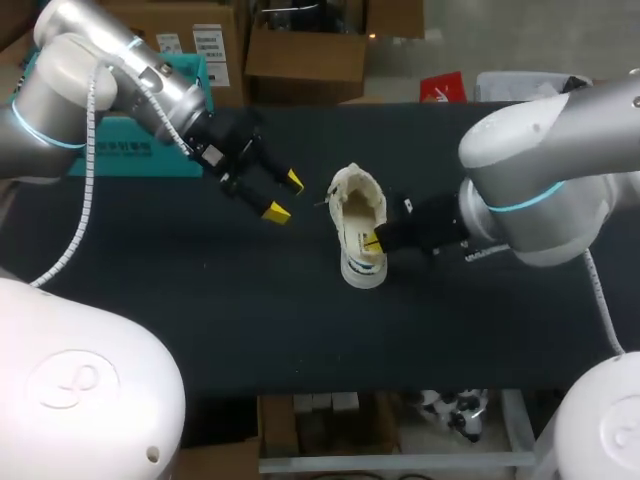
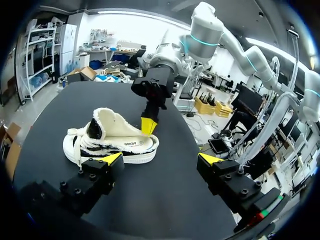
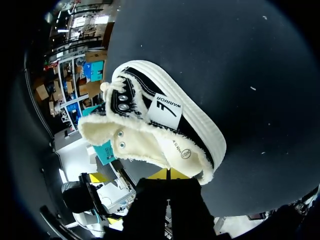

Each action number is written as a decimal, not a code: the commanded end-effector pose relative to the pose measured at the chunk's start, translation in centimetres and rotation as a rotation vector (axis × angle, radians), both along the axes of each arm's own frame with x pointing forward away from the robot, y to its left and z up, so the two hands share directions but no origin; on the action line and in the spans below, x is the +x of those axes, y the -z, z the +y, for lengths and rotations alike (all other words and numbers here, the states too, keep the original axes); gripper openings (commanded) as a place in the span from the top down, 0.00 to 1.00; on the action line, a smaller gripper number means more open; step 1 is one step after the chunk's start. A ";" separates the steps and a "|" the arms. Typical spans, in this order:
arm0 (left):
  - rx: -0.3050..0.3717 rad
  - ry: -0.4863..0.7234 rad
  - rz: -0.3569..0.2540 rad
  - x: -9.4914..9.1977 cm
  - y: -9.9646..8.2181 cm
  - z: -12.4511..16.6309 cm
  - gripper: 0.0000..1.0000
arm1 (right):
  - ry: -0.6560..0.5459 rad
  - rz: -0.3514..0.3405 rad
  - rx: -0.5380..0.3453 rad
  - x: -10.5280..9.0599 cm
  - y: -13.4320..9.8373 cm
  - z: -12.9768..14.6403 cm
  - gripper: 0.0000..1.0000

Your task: Open the shoe tongue, take the insole out of the shoe, put the insole back into the shoe, and pack the shoe into the shoebox

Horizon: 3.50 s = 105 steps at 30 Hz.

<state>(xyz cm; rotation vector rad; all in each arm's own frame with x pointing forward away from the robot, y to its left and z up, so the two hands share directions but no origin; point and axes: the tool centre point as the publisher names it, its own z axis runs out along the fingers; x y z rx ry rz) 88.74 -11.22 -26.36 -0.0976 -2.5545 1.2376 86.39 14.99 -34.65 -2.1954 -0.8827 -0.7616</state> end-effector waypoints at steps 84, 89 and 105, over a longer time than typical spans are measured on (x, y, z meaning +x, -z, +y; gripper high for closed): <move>0.442 -0.452 0.124 -1.1 1.6 0.7 0.00 | -0.337 -0.070 -0.008 0.0 -1.2 -5.5 0.99; 0.485 -0.628 0.187 -0.7 2.2 0.3 0.00 | -0.378 -0.124 -0.017 -0.2 -2.2 -5.8 0.00; 0.551 -0.801 0.143 -0.6 2.7 -0.3 0.00 | -0.475 -0.174 -0.048 0.6 -2.9 -8.0 0.00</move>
